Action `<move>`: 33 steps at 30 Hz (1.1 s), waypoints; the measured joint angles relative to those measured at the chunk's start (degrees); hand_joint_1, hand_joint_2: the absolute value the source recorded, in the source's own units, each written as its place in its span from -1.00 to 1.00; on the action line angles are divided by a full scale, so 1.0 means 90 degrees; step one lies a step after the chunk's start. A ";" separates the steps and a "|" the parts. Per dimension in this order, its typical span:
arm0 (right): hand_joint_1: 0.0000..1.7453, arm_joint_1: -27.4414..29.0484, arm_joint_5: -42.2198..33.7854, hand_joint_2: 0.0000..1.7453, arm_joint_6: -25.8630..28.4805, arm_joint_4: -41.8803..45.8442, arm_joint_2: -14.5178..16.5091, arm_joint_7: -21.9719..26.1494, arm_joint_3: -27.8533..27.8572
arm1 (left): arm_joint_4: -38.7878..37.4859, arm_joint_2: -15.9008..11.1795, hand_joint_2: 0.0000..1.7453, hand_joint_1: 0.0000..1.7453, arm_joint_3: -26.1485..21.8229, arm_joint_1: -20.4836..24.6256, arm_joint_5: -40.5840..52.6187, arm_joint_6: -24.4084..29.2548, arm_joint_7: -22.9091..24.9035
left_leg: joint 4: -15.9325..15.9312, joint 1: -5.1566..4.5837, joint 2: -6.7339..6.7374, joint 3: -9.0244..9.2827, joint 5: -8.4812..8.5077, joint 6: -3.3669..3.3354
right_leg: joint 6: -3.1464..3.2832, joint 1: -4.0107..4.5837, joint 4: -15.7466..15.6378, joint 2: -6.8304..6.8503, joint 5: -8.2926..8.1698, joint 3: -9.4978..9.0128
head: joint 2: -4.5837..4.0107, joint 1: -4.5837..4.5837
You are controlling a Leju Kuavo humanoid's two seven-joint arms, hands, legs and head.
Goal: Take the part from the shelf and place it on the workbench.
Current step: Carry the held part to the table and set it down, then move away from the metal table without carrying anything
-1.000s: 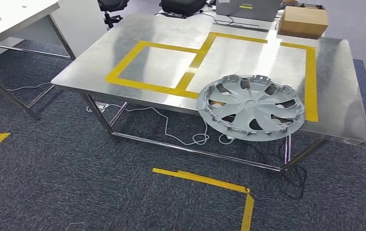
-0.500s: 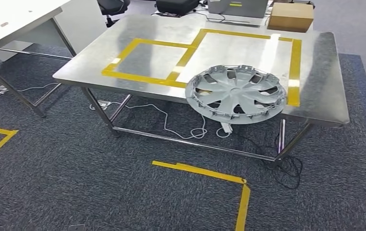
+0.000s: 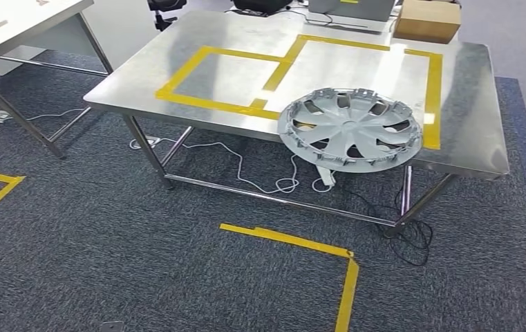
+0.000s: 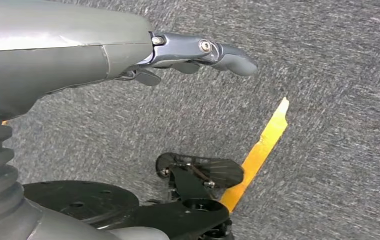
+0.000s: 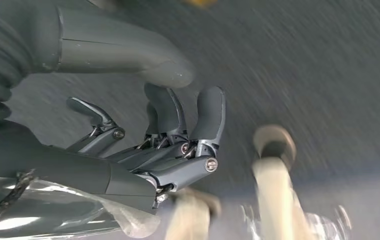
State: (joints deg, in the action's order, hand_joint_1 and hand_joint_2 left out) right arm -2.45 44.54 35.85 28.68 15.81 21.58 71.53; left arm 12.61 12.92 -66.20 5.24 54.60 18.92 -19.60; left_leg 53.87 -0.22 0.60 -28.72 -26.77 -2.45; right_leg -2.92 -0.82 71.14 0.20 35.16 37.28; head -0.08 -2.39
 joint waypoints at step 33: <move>-1.00 -0.0129 0.2645 -1.00 -0.2633 -0.1702 -0.0253 -0.2290 -0.1867 | -0.0002 -0.0019 -1.00 -1.00 0.0233 0.0048 0.0600 -0.0123 0.0343 | 0.0377 -0.0042 -0.0003 -0.0814 0.0394 -0.0012 | 0.0059 0.0031 -0.0434 -0.0009 -0.0197 -0.0626 | 0.0000 0.0022</move>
State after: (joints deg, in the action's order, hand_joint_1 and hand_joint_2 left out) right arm -3.61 68.35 12.15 13.37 13.54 0.97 54.73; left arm 12.60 12.75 -64.11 5.67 60.00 17.81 -16.51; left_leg 57.27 -0.60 0.58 -36.05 -23.22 -2.56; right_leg -2.39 -0.54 67.23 0.12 33.38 31.65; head -0.08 -2.20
